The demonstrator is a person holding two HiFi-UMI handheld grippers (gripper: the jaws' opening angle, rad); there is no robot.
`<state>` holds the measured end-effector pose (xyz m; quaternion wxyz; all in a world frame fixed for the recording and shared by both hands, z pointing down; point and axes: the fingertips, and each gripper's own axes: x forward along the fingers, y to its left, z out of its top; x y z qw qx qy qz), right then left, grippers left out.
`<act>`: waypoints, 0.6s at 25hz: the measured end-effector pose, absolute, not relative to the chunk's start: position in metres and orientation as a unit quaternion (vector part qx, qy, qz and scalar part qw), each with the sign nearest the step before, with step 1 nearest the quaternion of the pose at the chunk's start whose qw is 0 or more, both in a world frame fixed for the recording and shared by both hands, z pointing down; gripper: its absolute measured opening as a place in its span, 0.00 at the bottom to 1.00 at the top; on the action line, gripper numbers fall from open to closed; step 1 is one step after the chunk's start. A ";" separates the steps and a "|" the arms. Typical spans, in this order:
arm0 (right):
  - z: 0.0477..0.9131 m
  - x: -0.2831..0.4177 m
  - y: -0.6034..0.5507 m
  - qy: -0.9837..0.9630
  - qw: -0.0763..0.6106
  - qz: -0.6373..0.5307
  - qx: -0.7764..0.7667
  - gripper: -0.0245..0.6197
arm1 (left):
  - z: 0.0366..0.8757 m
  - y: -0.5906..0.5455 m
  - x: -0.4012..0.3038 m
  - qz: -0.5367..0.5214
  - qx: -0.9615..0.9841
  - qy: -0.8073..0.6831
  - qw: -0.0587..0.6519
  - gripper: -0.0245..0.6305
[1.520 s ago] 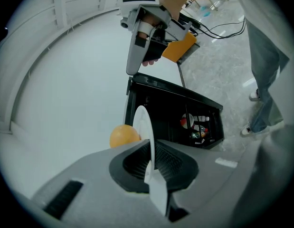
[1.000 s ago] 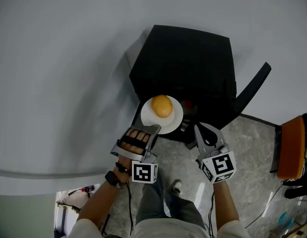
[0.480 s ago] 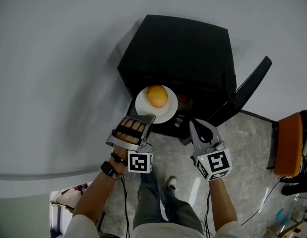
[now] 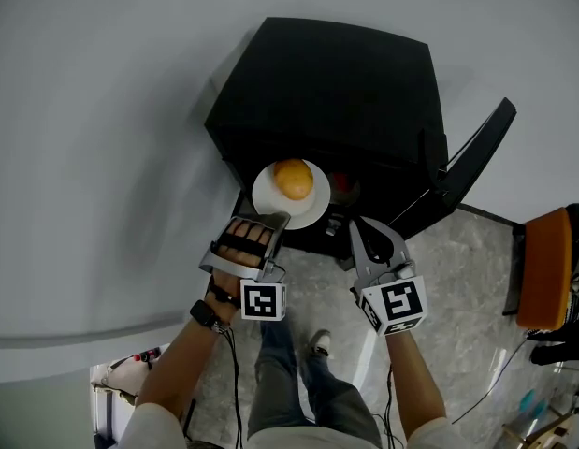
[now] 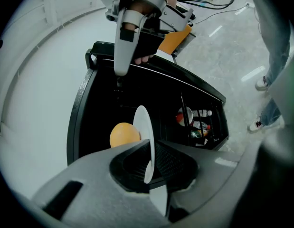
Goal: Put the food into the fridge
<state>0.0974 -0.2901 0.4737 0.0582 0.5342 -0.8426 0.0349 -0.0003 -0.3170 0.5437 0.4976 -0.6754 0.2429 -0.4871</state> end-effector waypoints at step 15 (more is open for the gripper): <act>0.537 0.092 -0.303 -0.849 0.061 0.073 0.519 0.05 | 0.614 -0.348 0.002 -0.488 -0.678 0.237 0.496 0.06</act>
